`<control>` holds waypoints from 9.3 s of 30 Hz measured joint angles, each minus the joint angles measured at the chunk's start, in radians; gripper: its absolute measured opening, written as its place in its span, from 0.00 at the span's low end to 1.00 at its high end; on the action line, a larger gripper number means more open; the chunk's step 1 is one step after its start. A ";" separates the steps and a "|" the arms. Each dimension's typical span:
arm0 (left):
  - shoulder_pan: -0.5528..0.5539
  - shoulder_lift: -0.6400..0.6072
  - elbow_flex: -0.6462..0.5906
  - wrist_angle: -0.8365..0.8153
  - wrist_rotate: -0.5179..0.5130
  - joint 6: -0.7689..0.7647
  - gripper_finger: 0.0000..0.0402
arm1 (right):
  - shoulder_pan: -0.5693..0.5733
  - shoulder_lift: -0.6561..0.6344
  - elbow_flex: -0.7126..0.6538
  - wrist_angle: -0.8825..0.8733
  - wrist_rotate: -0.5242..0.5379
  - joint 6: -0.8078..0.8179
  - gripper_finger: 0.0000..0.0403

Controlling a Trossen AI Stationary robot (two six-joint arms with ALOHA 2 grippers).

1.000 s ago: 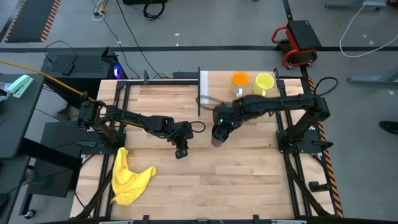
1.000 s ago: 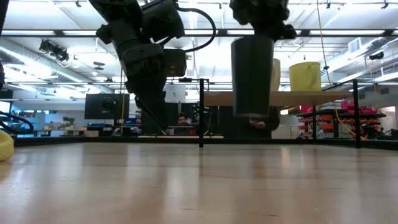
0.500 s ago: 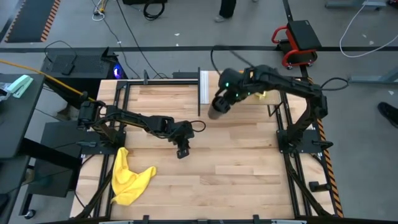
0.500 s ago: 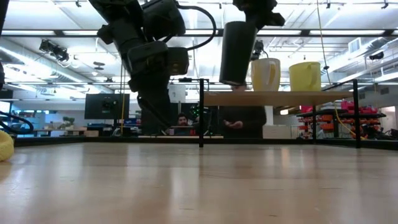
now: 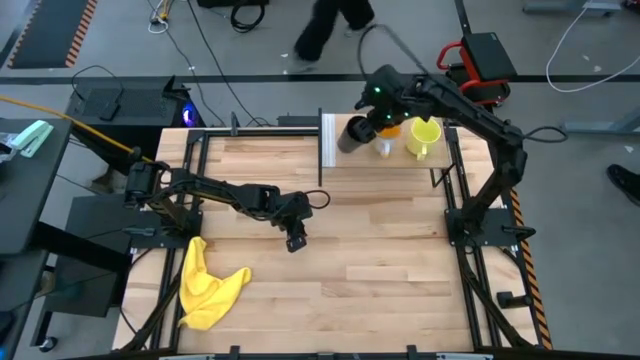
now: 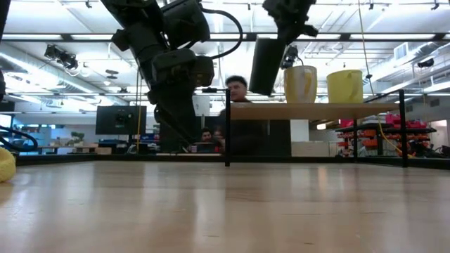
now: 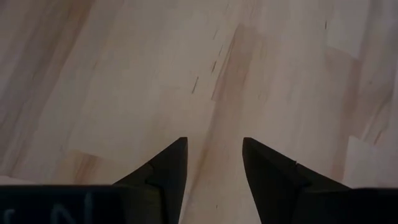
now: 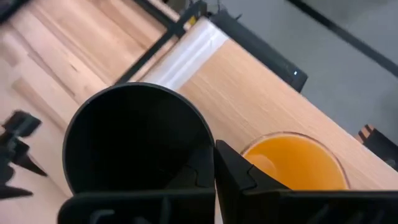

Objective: Stack small to large cups/mugs on shelf
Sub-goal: Put the black cup on the shelf, then return to Home Position

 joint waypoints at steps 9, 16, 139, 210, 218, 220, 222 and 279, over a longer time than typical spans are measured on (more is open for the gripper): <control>0.000 0.000 0.000 0.000 -0.003 -0.040 0.40 | -0.029 0.074 0.001 0.009 -0.031 -0.085 0.00; 0.000 0.000 0.000 0.001 -0.016 -0.039 0.40 | -0.042 0.086 0.014 0.022 -0.030 -0.099 0.00; 0.010 0.000 0.000 0.066 -0.029 -0.026 0.40 | 0.987 -0.404 -0.706 0.580 0.641 0.603 0.21; 0.373 -1.142 -0.454 0.663 0.197 -0.018 0.40 | 1.019 -1.505 -1.555 1.818 0.387 -0.397 0.22; 0.443 -1.250 -0.453 0.566 0.219 -0.027 0.40 | 1.019 -1.537 -1.555 1.797 0.387 -0.425 0.22; 0.457 -1.272 -0.453 0.535 0.219 -0.034 0.40 | 1.019 -1.537 -1.555 1.794 0.388 -0.424 0.22; 0.471 -1.297 -0.453 0.506 0.218 -0.040 0.40 | 1.019 -1.537 -1.555 1.794 0.387 -0.422 0.22; 0.492 -1.683 -0.732 0.473 0.140 -0.207 0.40 | 0.986 -1.612 -1.752 1.951 0.472 -0.349 0.22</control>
